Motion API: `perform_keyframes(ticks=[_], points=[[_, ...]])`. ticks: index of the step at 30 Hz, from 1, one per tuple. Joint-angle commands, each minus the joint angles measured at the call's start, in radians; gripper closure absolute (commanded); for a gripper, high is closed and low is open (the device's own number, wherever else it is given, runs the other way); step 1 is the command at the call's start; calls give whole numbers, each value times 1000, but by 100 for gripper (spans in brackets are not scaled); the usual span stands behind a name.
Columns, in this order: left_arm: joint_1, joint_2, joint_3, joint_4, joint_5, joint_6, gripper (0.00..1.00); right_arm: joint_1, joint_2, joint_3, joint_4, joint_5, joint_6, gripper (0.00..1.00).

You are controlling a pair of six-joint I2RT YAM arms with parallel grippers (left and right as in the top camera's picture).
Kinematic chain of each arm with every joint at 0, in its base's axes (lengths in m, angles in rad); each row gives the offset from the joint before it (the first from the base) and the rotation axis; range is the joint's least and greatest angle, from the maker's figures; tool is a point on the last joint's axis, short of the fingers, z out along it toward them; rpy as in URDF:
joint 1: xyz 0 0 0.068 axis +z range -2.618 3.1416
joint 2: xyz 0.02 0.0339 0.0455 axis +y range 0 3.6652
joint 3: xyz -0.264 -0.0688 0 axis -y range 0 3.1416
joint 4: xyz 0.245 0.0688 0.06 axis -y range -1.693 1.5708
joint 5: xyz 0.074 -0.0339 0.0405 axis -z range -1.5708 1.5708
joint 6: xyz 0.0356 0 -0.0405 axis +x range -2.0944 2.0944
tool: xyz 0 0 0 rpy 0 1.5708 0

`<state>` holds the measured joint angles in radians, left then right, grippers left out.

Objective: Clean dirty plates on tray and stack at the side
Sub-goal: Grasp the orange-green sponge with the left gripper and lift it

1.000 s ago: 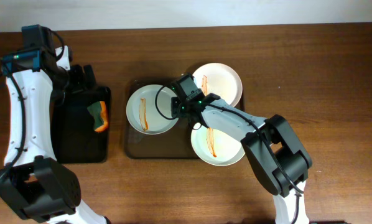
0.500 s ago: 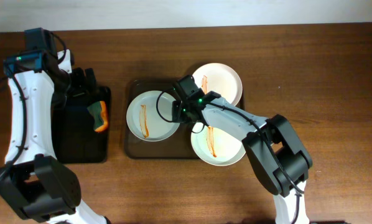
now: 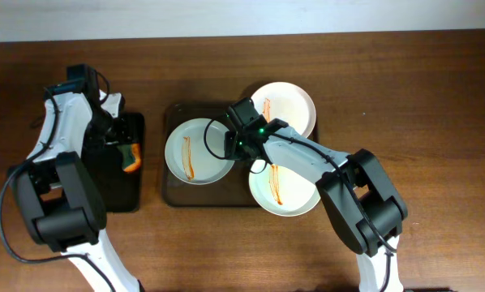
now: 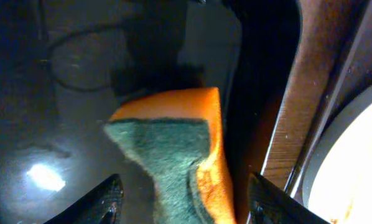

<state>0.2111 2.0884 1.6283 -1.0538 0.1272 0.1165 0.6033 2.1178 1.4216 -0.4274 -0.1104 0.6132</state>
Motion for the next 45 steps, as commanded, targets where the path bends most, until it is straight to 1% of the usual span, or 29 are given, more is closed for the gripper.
perform_keyframes(ticks=[1,3,4,7,8,9,11,12,14,16,18,20,21,23,25,27,28,31,32,33,35,36,38,39,41,42,44,45], points=[[8,65,-5,-15,33,47,48,-3,18,-16,-24,10,-6,96],[8,79,-5,-24,34,47,60,-3,18,-16,-23,10,-6,96],[8,83,-5,-25,34,47,68,-3,18,-16,-23,10,-6,96],[8,90,-11,-32,28,47,70,-3,18,-16,-23,10,-6,96],[8,90,-11,-27,26,47,88,-3,18,-16,-23,12,-6,96],[8,90,-11,-19,25,47,100,-3,18,-16,-23,13,-6,96],[8,90,3,-24,26,34,100,-3,18,-16,-23,13,-6,96],[8,90,39,-53,32,34,100,-3,18,-16,-23,13,-6,96],[7,86,202,-167,54,35,100,-3,18,-16,-23,10,-6,96],[4,84,327,-254,74,35,100,-4,18,-16,-23,2,-6,96],[-20,84,489,-369,99,35,100,-11,18,-16,-23,-38,-6,96],[-72,84,512,-385,167,35,100,-26,18,-16,-23,-61,-6,96],[-108,91,499,-382,193,35,100,-34,18,-16,-23,-69,-5,96],[-185,100,444,-349,192,26,100,-47,18,-16,-22,-100,-5,96],[-253,104,342,-267,191,-14,100,-50,18,-16,-22,-108,-5,96],[-290,104,248,-187,191,-56,100,-50,18,-16,-18,-109,-5,96],[-308,104,171,-127,171,-89,100,-50,18,-16,-14,-113,-5,96],[-327,104,-2,1,143,-137,100,-49,18,-16,-11,-115,-6,96],[-334,104,-58,38,71,-211,100,-49,18,-16,-11,-115,-6,96],[-336,104,-91,61,35,-253,100,-49,18,-16,-11,-115,-6,96],[-338,104,-125,74,41,-281,100,-49,18,-16,-11,-115,-6,96],[-343,104,-125,54,87,-277,100,-49,18,-16,-11,-115,-6,96],[-354,104,-124,-12,363,-69,100,-49,18,-16,-11,-114,-6,96],[-353,104,-124,-56,415,-11,100,-49,18,-16,-11,-114,-6,96],[-352,104,-124,-111,377,-2,100,-49,18,-16,-10,-114,-6,96],[-352,104,-120,-109,316,-5,100,-49,18,-16,-11,-114,-6,96],[-352,104,-106,-71,156,-99,100,-49,18,-16,-11,-114,-6,96],[-352,104,-89,-48,43,-155,100,-49,18,-16,-11,-114,-6,96]])
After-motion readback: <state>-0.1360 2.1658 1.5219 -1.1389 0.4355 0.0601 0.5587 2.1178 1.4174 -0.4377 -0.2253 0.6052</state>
